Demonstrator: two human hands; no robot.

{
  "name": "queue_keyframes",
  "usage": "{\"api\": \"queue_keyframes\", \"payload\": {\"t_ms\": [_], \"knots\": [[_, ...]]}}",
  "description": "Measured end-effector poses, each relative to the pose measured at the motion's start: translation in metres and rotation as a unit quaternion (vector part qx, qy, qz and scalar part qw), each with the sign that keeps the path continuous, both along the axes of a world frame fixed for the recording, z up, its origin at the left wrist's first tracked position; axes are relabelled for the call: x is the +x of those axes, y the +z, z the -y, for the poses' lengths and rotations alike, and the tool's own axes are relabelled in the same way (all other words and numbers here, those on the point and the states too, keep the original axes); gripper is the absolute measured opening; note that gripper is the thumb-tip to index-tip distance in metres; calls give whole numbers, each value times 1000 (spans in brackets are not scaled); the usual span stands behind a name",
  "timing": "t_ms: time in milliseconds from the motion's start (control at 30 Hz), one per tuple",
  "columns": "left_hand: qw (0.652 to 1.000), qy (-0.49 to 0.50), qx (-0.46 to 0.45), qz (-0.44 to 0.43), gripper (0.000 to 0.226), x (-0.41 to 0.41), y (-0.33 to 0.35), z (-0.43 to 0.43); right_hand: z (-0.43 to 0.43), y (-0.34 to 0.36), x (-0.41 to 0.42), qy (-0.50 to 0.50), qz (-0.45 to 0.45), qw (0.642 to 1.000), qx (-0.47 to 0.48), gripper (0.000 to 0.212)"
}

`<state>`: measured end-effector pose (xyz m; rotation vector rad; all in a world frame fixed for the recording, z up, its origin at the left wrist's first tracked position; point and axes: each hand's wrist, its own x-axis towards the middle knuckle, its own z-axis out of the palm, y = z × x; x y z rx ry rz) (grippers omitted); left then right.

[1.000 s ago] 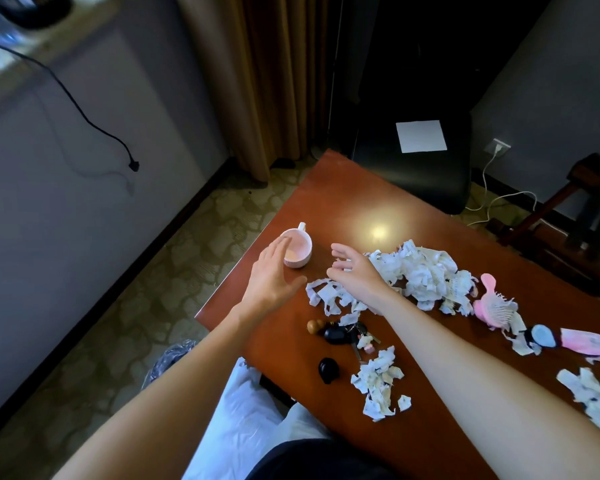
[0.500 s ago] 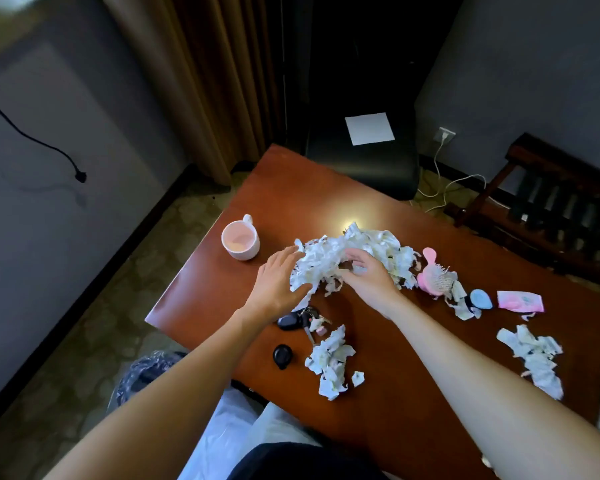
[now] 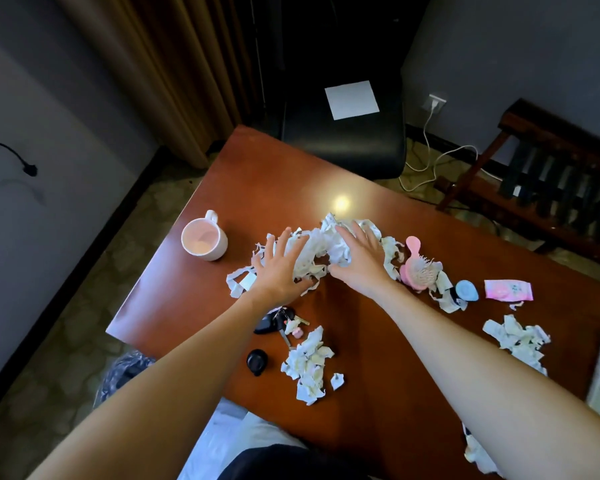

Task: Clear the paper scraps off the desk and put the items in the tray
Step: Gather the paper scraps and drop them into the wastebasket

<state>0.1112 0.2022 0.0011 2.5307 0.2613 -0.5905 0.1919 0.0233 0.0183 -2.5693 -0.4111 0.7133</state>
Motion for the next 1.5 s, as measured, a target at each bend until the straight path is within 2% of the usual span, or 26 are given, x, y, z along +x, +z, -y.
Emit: {"api": "queue_keyframes", "payload": {"t_ms": [167, 400, 500, 633, 800, 1033, 1200, 1500], "knots": [[999, -18, 15, -35, 91, 10, -11, 4, -3, -15, 15, 100, 21, 989, -111, 101], [999, -30, 12, -42, 86, 18, -21, 8, -4, -38, 19, 57, -45, 989, -133, 112], [998, -24, 6, -49, 89, 21, -18, 9, -2, -41, 16, 40, -46, 990, -130, 105], [999, -17, 9, -36, 95, 21, -22, 6, 2, -42, 11, 29, -13, 995, -96, 83], [1000, -1, -2, -6, 81, 21, -26, 2, 6, -41, 9, -2, 26, 998, -53, 57], [999, 26, -23, 25, 74, 21, -20, 2, 15, -33, 4, -22, 70, 997, -8, 36], [998, 24, -21, 58, 68, 18, -12, 4, 19, -27, -5, -15, 83, 996, 32, 31], [989, 20, -36, 141, 55, 0, -2, -2, 16, -11, -27, -13, 82, 992, 92, 37]]}}
